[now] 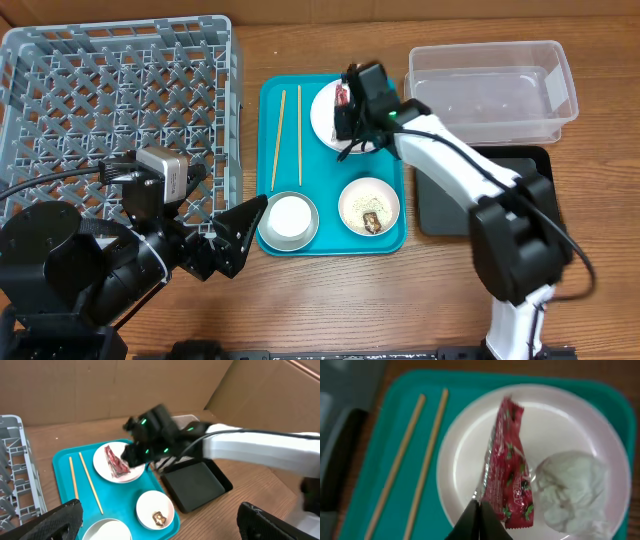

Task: Sort waste into correct bins and load items into the dishwasher
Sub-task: 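Lift the wrapper and carry it to the clear plastic bin, then open the right gripper to drop the waste into the clear bin, then grasp the white cup on the tray with the right gripper and lift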

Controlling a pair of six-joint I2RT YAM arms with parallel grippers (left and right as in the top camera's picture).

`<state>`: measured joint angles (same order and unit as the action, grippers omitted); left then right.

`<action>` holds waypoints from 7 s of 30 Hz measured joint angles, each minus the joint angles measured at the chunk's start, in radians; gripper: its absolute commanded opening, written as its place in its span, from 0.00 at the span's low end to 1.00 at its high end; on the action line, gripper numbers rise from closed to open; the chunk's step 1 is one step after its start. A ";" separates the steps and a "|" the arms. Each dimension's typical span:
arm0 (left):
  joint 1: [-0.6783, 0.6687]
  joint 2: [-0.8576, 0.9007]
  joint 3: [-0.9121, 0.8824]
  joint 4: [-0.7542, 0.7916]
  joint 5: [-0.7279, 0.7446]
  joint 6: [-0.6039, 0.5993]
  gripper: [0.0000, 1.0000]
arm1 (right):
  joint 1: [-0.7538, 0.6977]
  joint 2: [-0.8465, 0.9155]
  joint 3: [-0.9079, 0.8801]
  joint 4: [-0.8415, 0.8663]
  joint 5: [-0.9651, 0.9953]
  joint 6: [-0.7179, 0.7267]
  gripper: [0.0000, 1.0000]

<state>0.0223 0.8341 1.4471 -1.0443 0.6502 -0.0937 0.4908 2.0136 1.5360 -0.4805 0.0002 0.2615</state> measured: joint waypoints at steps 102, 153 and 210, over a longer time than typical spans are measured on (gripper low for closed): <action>0.000 0.000 0.000 0.000 0.000 0.000 1.00 | -0.049 0.167 0.055 0.018 0.272 -0.107 0.75; 0.000 0.000 0.000 -0.001 0.000 0.000 1.00 | -0.248 -0.226 0.113 -0.509 0.056 0.034 0.71; 0.000 0.150 -0.002 -0.116 -0.154 0.007 1.00 | 0.340 -0.158 -0.203 -0.299 -0.142 0.087 0.04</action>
<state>0.0223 0.9836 1.4452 -1.1606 0.4957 -0.0868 0.8310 1.8561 1.3334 -0.7795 -0.1413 0.3485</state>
